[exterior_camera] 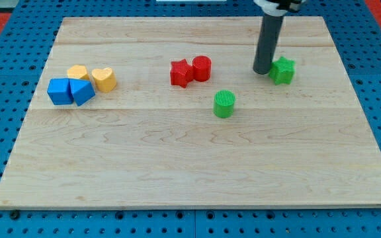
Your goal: Move the green circle closer to the green star
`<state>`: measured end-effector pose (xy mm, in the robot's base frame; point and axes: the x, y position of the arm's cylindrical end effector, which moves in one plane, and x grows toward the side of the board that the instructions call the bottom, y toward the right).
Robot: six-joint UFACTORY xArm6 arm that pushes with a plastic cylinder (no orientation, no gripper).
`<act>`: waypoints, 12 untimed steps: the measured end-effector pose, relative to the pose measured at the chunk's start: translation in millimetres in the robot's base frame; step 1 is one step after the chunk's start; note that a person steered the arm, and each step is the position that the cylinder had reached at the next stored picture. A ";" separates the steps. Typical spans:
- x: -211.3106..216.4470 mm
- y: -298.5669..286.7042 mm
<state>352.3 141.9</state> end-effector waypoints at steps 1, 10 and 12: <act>5.9 2.2; 103.5 12.7; 78.6 14.0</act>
<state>430.9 155.9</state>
